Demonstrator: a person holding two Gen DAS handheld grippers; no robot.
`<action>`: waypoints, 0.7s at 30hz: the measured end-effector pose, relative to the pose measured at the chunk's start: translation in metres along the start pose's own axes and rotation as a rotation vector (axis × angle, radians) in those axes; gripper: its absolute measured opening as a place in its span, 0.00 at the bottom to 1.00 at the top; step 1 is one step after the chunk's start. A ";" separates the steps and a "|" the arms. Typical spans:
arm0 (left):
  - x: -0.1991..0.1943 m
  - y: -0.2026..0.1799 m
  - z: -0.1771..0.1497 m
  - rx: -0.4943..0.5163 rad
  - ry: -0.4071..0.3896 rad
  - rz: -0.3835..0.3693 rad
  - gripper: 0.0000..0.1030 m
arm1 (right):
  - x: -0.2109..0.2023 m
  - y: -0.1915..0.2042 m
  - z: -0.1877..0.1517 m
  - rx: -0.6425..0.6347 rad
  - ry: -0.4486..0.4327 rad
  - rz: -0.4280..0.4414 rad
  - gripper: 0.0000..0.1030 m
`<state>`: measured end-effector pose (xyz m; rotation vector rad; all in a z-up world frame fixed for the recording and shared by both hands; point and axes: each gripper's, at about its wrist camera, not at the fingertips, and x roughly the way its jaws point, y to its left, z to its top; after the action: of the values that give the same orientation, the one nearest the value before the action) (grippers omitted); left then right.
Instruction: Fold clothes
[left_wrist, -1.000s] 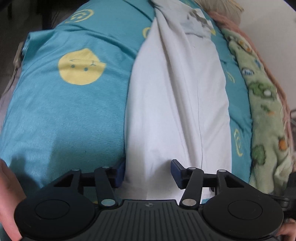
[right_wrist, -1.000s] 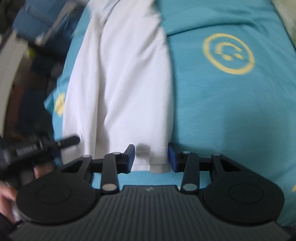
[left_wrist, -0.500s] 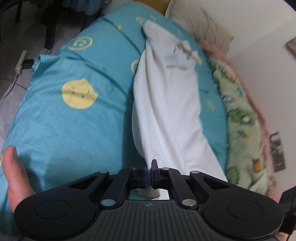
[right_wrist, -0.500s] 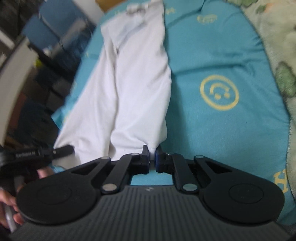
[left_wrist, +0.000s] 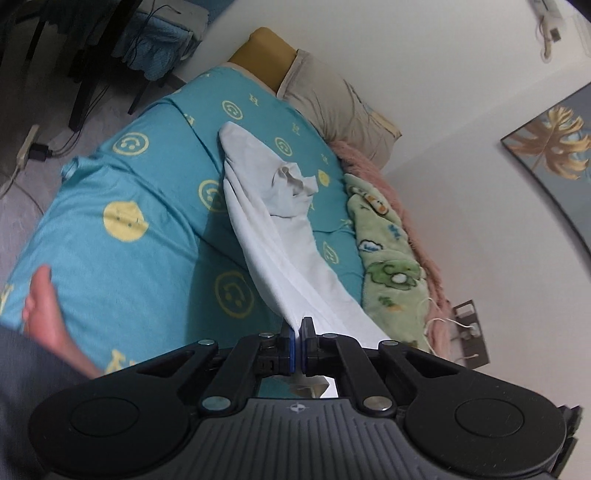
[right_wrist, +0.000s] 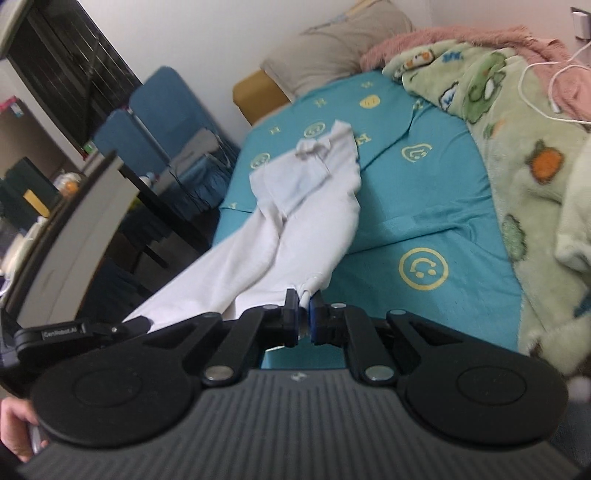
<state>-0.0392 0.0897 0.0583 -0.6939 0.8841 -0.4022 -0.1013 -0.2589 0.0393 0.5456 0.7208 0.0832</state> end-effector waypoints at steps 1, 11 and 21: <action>-0.007 0.002 -0.009 -0.012 0.001 -0.004 0.03 | -0.009 -0.002 -0.007 0.003 -0.011 0.004 0.08; -0.014 0.004 -0.026 0.002 0.000 0.016 0.03 | -0.032 -0.014 -0.036 0.053 -0.041 0.022 0.08; 0.094 -0.010 0.059 0.099 -0.044 0.163 0.03 | 0.074 -0.015 0.043 0.056 -0.057 -0.051 0.08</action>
<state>0.0630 0.0497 0.0380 -0.5338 0.8667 -0.2826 -0.0195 -0.2722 0.0131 0.5803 0.6824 -0.0004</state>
